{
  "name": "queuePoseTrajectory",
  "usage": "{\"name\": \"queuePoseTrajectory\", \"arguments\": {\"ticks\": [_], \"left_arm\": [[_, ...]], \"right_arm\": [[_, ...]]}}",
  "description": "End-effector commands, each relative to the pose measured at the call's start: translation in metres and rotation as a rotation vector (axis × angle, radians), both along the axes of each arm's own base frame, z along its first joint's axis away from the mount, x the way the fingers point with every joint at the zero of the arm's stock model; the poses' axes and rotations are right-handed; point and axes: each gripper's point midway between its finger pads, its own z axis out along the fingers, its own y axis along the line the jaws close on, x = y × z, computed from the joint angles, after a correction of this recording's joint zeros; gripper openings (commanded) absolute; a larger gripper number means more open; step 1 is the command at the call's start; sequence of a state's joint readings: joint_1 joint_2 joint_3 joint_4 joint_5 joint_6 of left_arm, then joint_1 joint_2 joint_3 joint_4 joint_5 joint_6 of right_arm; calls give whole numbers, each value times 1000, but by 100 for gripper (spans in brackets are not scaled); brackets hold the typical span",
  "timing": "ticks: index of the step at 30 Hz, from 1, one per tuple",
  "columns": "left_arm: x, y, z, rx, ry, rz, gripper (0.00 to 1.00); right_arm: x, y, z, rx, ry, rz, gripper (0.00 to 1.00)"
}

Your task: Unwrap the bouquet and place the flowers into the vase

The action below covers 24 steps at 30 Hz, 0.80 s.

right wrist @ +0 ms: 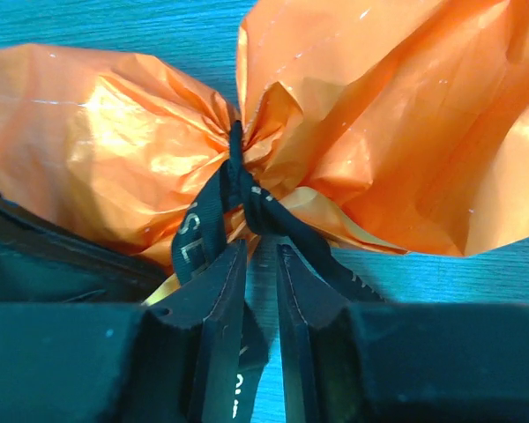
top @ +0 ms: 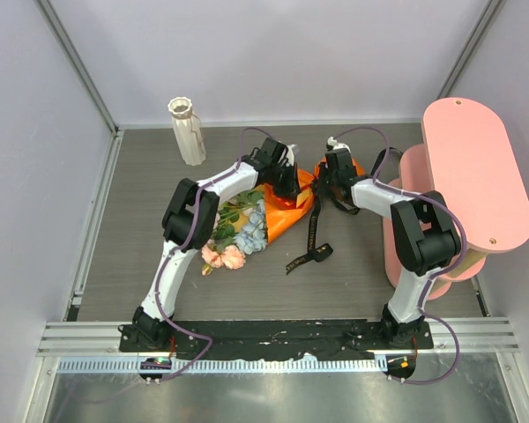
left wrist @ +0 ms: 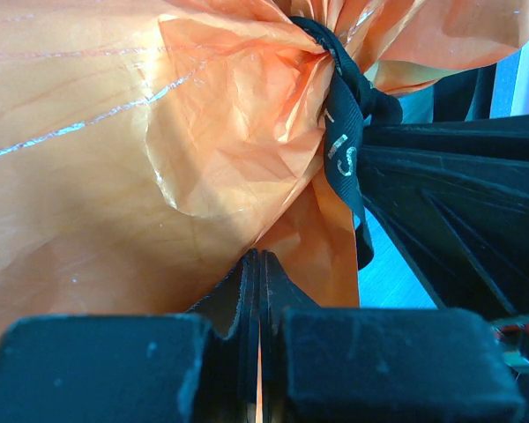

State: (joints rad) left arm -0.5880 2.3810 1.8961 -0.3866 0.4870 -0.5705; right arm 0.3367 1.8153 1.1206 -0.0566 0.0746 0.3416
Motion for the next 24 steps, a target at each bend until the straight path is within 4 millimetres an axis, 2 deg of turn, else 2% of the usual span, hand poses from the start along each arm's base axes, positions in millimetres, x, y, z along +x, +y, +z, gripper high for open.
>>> {"name": "queuePoseTrajectory", "arguments": {"ticks": [1, 3, 6, 17, 24], "left_arm": [[-2, 9, -6, 37, 13, 7, 0], [-1, 8, -5, 36, 11, 6, 0], [-1, 8, -5, 34, 10, 3, 0], [-1, 7, -5, 34, 15, -3, 0], [-1, 8, -4, 41, 12, -6, 0]], "right_arm": [[26, -2, 25, -47, -92, -2, 27], [29, -8, 26, -83, -104, -10, 27], [31, -6, 26, -92, -115, 5, 27], [41, 15, 30, -25, -171, 92, 31], [42, 32, 35, 47, -206, 164, 26]]}}
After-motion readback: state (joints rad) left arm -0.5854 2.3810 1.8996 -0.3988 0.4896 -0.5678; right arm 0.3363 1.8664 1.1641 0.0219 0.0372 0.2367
